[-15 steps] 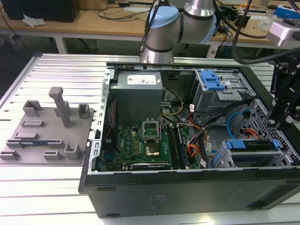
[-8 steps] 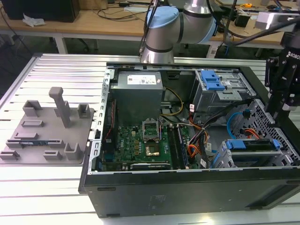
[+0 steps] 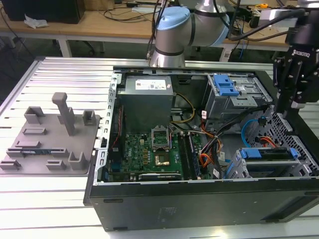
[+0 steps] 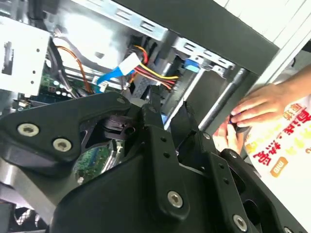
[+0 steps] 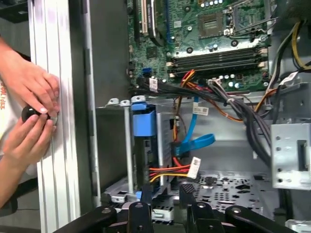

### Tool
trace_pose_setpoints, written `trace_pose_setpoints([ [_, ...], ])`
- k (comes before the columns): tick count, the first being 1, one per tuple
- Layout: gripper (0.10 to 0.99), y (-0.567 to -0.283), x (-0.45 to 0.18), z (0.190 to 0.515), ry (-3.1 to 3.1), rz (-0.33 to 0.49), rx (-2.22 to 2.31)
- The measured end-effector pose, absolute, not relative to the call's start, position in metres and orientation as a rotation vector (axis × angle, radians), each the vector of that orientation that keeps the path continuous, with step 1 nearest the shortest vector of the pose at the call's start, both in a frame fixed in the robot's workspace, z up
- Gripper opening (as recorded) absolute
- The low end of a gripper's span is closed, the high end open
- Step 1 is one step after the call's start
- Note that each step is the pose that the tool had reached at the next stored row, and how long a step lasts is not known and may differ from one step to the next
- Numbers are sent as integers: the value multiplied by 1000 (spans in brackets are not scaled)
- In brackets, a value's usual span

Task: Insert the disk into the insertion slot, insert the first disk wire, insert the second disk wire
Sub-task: 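Insert the second disk wire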

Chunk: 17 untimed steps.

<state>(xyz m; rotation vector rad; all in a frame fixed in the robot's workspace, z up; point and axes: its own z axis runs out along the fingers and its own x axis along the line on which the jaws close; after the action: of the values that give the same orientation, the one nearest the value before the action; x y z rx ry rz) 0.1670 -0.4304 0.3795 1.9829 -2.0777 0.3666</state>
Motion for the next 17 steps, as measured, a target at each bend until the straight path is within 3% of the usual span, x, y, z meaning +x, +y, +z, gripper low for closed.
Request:
trace_pose_setpoints([
  [17, 361, -423, 121, 369, -1951, 399, 2117],
])
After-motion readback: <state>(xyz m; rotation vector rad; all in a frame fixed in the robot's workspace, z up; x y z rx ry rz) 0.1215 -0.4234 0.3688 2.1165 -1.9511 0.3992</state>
